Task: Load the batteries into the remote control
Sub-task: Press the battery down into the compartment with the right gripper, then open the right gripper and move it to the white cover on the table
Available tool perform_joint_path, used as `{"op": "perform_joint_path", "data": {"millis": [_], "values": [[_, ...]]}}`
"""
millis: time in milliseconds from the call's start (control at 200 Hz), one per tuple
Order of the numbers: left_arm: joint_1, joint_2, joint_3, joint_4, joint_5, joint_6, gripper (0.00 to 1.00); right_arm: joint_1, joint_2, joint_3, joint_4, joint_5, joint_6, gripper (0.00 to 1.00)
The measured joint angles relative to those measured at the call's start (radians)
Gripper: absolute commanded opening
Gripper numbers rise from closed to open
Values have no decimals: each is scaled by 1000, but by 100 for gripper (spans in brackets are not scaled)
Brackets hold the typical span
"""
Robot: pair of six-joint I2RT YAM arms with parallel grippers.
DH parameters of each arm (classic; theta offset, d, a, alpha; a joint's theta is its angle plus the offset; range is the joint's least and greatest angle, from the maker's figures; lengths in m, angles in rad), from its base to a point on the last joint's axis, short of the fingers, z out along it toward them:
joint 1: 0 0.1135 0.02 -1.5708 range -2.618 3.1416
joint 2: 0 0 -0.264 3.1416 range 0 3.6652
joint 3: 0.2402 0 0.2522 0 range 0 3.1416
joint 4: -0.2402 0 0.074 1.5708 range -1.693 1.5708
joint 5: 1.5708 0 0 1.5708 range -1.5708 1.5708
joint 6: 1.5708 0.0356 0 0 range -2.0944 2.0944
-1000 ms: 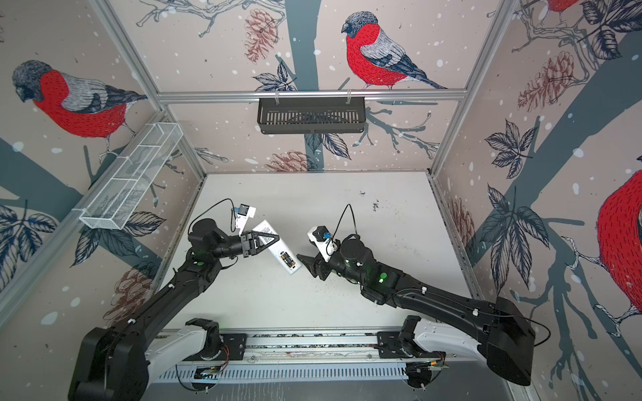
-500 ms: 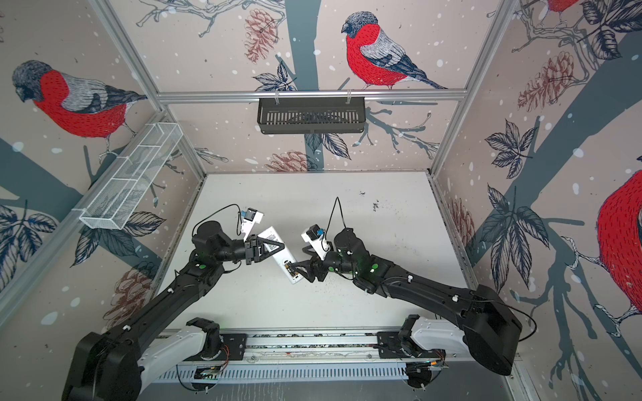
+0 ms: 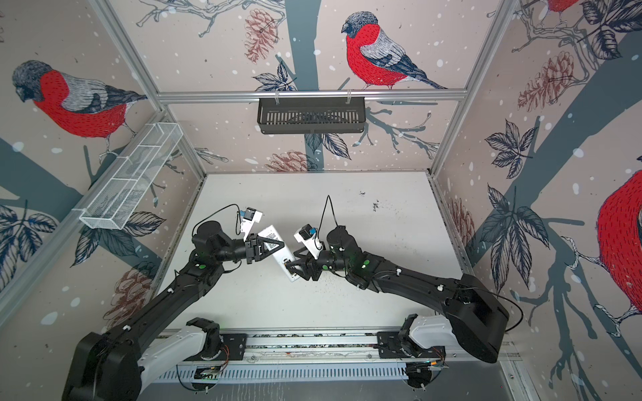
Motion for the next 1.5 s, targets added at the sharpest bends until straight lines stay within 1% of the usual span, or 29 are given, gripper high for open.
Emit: {"op": "perform_joint_path", "data": {"millis": [60,135,320,410,460,585,685,795,931,981,1021,1036,1051,1191,1316,1501], "values": [[0,0,0,0,-7,7,0,6,8,8,-3,-2,-2,44],[0,0,0,-2,-21,15,0,8,18,16,-6,-2,-2,38],[0,3,0,-18,-53,34,0,4,37,28,-14,6,-2,36],[0,5,8,-50,-60,57,0,3,41,28,-14,10,-2,37],[0,5,15,-66,-63,70,0,2,41,28,-15,11,-2,41],[0,5,35,-127,-77,102,0,-4,39,26,-26,43,-1,62],[0,5,73,-230,-121,153,0,-20,31,11,-31,82,2,72],[2,27,123,-362,-221,228,0,-45,31,-5,-64,164,24,79],[18,82,161,-525,-387,301,0,-65,58,-3,-116,291,56,81],[29,103,171,-575,-447,320,0,-68,85,13,-150,359,67,81],[42,120,179,-613,-489,329,0,-69,109,30,-176,399,84,92],[47,126,183,-629,-503,334,0,-69,120,39,-190,414,85,98],[52,130,186,-641,-515,339,0,-69,130,46,-199,427,85,100],[76,142,209,-711,-585,371,0,-71,239,130,-301,541,104,99],[82,124,209,-743,-618,378,0,-70,332,213,-383,602,104,100],[90,95,196,-750,-637,378,0,-58,425,294,-470,645,92,91]]}}
